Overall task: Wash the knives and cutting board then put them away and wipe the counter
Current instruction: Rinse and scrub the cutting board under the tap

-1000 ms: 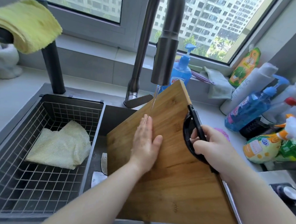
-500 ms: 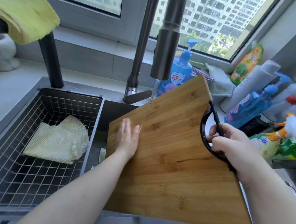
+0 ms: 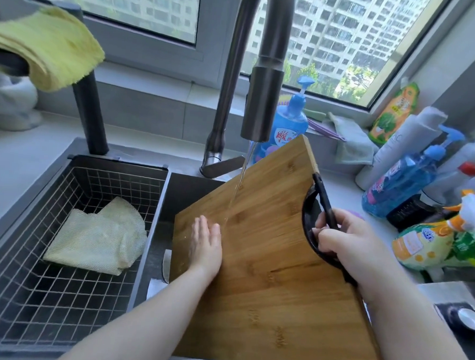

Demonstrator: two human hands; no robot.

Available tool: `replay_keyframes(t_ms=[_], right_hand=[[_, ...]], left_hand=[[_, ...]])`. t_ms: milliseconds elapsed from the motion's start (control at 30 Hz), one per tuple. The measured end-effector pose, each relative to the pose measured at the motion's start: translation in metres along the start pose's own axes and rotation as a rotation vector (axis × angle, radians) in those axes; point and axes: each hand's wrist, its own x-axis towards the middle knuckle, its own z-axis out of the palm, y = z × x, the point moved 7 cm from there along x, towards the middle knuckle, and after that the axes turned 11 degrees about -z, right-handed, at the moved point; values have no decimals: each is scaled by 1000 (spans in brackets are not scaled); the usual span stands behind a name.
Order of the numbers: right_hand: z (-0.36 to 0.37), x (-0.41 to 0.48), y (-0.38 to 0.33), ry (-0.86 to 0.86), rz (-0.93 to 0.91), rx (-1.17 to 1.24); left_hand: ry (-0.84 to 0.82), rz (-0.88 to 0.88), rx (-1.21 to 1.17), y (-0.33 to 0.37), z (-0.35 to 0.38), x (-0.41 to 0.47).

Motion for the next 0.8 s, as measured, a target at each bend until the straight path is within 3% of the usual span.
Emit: replay_keyframes(t_ms=[167, 267, 400, 567, 700, 800], right_hand=[[11, 1, -11, -55, -35, 22], [23, -3, -15, -100, -58, -3], [31, -9, -26, -123, -110, -37], [67, -29, -52, -241, -312, -324], [99, -43, -72, -309, -494, -543], [119, -51, -68, -416, -525, -540]], left_hand=[[-140, 207, -58, 47, 18, -57], [-149, 109, -172, 59, -2, -67], [-351, -58, -352, 72, -25, -88], [-476, -59, -406, 86, -62, -107], [-330, -91, -382, 77, -81, -113], [-179, -133, -395, 64, -95, -110]])
